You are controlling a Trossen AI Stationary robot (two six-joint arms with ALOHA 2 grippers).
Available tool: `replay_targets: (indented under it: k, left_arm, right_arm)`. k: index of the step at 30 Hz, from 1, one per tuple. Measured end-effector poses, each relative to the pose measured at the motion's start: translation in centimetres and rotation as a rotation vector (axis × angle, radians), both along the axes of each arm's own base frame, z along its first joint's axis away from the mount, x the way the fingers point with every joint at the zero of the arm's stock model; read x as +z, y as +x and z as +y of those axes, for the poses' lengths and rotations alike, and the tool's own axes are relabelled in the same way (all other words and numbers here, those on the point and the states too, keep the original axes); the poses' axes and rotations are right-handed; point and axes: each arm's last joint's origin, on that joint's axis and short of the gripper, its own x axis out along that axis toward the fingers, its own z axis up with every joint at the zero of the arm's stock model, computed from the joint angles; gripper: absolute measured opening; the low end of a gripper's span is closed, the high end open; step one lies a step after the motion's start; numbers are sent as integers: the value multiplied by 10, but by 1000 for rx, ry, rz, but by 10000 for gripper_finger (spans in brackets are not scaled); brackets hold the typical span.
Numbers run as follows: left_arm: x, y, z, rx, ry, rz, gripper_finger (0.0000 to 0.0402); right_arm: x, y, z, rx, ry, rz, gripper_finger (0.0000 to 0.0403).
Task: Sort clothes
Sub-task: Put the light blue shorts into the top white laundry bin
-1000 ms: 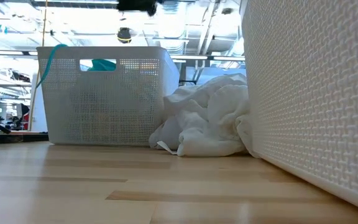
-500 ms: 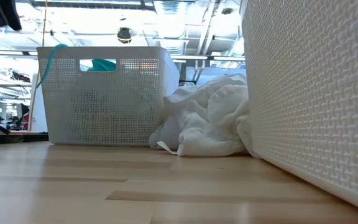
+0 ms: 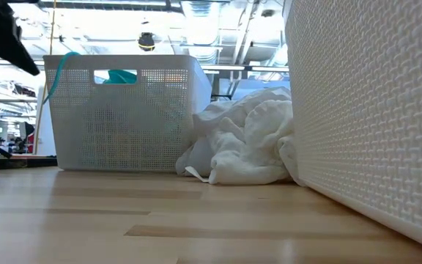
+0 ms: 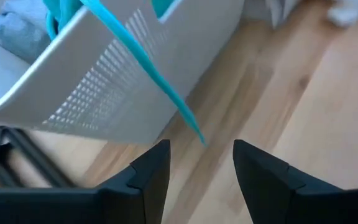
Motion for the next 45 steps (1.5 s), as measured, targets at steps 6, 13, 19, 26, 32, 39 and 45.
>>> replay_targets:
  k: [6, 13, 19, 26, 32, 39, 45]
  left_arm:
    - [-8, -6, 11, 41, -38, -179, 169]
    - [-24, -11, 26, 110, -54, -257, 169]
    - [-28, -9, 28, 94, -39, -338, 169]
    - [-26, -2, 33, 113, 27, -352, 160]
    - [-27, 2, 35, 78, 63, -268, 56]
    - [-13, 13, 24, -64, 57, -259, 4]
    - [34, 21, 19, -164, 115, -325, 2]
  right_arm:
    - [-1, -6, 15, 13, -9, 24, 171]
    - [-1, -10, 30, 14, -39, 17, 171]
    - [-1, -12, 38, 34, -40, 15, 171]
    - [-1, -11, 38, 11, -59, 2, 171]
    - [0, -10, 39, 11, -53, -16, 171]
    - [0, -11, 41, 7, -47, -11, 171]
    - [0, -11, 41, 6, -46, -10, 171]
